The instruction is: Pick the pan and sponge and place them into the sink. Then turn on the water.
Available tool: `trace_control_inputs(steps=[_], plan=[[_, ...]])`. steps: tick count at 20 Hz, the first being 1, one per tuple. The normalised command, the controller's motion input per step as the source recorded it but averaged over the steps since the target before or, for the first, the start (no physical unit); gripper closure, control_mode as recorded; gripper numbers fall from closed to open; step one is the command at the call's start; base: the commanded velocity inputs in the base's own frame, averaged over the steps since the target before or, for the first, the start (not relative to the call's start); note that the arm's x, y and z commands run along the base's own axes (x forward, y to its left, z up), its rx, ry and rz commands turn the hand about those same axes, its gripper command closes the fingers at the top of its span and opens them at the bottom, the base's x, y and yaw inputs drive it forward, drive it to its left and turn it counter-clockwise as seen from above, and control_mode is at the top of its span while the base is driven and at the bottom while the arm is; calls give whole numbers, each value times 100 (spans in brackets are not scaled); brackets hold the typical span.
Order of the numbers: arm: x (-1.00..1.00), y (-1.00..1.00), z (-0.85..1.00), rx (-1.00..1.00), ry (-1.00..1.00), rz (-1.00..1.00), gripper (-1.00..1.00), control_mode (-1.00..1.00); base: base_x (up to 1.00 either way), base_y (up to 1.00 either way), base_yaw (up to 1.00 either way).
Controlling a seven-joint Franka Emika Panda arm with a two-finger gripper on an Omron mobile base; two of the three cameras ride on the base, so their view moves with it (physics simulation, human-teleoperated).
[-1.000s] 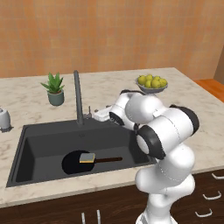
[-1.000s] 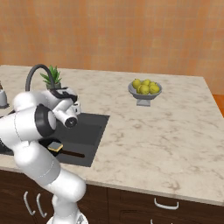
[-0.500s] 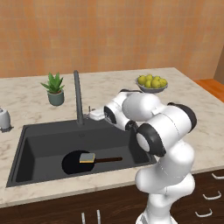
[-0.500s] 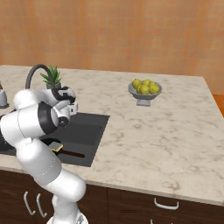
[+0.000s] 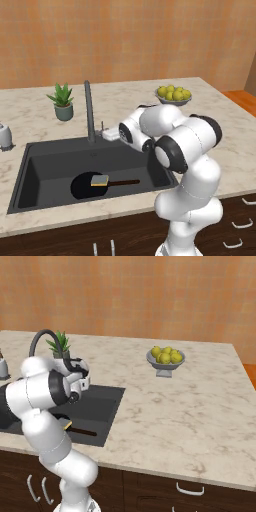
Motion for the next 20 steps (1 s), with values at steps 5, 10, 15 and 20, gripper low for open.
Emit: trace_control_inputs(steps=[5,10,15,20], plan=[[4,0,-24,0,1,0,-100,-100,0,0,0],[18,0,-7,0,6,0,-100,-100,0,0,0],[26,10,-2,0,1,0,-100,-100,0,0,0],[19,13,-8,0,0,-1,-100,-100,0,0,0]])
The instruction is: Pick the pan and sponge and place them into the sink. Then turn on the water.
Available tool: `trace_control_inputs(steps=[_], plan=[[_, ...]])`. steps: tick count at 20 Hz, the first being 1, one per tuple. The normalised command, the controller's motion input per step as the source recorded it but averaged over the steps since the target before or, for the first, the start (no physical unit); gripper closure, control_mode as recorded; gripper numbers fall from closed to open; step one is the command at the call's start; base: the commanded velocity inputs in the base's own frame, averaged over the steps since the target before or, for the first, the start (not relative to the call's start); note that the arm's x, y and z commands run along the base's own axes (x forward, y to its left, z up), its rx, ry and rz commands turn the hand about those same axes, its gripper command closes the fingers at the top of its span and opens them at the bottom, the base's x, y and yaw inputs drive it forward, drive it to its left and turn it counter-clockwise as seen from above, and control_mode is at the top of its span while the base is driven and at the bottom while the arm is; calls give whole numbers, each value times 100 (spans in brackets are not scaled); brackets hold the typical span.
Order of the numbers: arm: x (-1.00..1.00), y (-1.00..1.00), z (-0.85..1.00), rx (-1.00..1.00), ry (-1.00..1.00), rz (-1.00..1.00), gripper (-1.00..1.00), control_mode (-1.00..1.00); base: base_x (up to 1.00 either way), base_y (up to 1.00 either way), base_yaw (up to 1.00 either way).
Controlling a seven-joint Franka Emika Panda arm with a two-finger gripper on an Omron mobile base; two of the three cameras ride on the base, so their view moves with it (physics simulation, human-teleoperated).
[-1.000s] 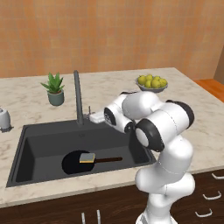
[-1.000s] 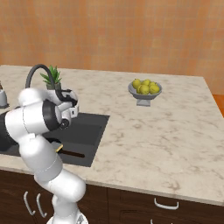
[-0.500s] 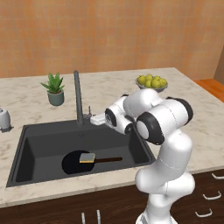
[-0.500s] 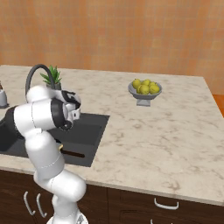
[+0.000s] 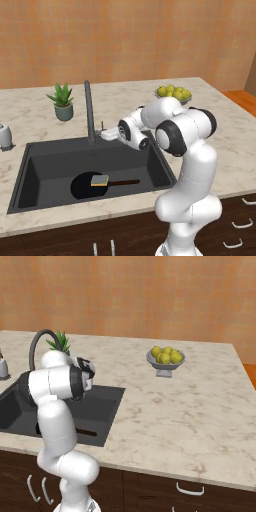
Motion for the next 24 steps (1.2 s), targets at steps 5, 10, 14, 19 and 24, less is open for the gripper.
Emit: trace_control_inputs(steps=[5,10,14,19,24], plan=[[9,23,-2,0,0,0,-100,-100,0,0,0],[17,15,-11,0,-1,-1,-100,-100,0,0,0],[19,11,-22,0,-3,-4,-100,-100,0,0,0],[17,23,-10,0,-1,-5,-100,-100,0,0,0],[11,26,-1,0,0,-4,-100,-100,0,0,0]])
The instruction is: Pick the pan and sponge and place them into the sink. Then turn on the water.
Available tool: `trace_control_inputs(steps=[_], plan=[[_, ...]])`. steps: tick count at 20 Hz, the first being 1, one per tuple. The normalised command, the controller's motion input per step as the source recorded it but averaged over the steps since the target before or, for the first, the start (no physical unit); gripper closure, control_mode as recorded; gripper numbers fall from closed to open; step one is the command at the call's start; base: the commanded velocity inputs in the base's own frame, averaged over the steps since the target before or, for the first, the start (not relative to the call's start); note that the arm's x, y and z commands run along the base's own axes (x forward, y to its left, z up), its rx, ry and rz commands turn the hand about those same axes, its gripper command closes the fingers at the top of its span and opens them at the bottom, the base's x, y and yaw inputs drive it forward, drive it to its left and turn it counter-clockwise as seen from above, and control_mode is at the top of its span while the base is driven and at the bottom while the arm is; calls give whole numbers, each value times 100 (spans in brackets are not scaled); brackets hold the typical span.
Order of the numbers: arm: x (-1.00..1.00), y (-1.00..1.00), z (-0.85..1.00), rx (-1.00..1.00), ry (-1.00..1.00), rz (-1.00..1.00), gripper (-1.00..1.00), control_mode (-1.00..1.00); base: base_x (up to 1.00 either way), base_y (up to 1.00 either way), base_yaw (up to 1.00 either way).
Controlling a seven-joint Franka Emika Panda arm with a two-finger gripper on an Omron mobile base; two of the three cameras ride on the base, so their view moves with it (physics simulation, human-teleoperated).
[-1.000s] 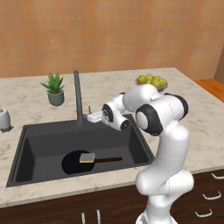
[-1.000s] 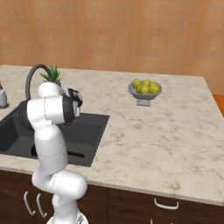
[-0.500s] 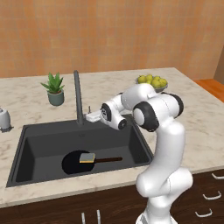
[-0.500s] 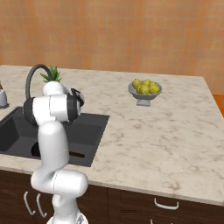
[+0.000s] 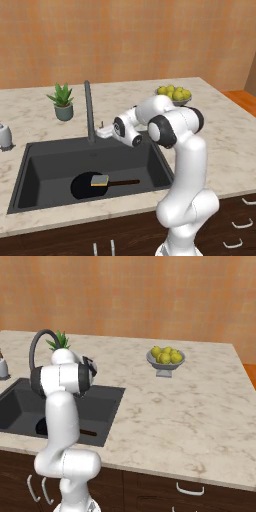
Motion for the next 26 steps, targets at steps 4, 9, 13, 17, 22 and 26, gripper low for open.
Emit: trace_control_inputs(steps=[4,9,13,17,22,26], plan=[[16,25,-6,0,0,-4,-100,-100,0,0,0],[11,25,-11,0,0,-3,-100,-100,0,0,0],[7,23,-12,0,0,-2,-100,-100,0,0,0],[16,23,-12,0,0,-3,-100,-100,0,0,0],[21,20,-11,0,0,-3,-100,-100,0,0,0],[20,20,-10,0,0,-3,-100,-100,0,0,0]])
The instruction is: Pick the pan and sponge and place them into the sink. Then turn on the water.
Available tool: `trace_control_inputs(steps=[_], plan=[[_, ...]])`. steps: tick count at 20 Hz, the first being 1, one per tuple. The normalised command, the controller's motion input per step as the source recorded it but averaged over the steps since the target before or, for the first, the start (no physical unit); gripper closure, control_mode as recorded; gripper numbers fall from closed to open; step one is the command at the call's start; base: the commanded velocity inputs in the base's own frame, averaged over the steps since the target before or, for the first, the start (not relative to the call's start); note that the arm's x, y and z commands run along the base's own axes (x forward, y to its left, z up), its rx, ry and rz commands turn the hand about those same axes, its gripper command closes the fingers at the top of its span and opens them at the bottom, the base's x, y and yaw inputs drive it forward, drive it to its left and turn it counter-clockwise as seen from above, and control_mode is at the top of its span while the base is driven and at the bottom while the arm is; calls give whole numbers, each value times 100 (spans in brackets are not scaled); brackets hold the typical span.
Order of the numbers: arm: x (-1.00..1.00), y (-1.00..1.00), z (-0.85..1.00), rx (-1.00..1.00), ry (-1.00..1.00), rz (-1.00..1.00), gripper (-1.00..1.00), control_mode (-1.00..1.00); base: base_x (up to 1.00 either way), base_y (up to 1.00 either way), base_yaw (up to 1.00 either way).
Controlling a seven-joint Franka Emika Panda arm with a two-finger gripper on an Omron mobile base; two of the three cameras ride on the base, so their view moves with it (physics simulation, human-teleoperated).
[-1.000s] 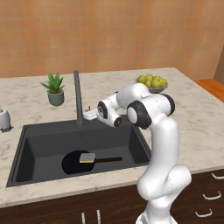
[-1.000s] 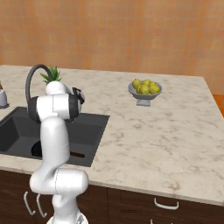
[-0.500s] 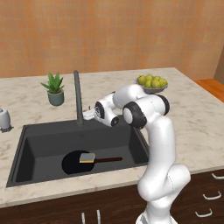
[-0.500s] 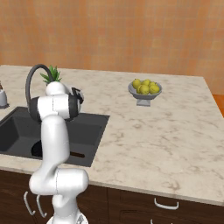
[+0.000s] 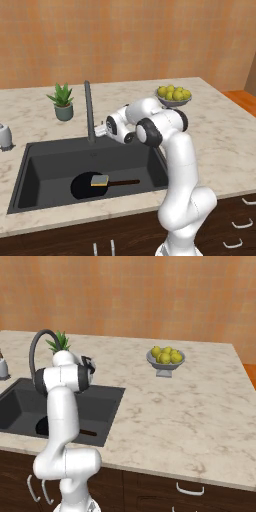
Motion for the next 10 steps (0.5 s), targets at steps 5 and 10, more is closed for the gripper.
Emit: trace_control_inputs(steps=[5,10], plan=[[20,15,-9,0,0,-3,-100,-100,0,0,0],[7,5,-3,0,0,-3,-100,-100,0,0,0]])
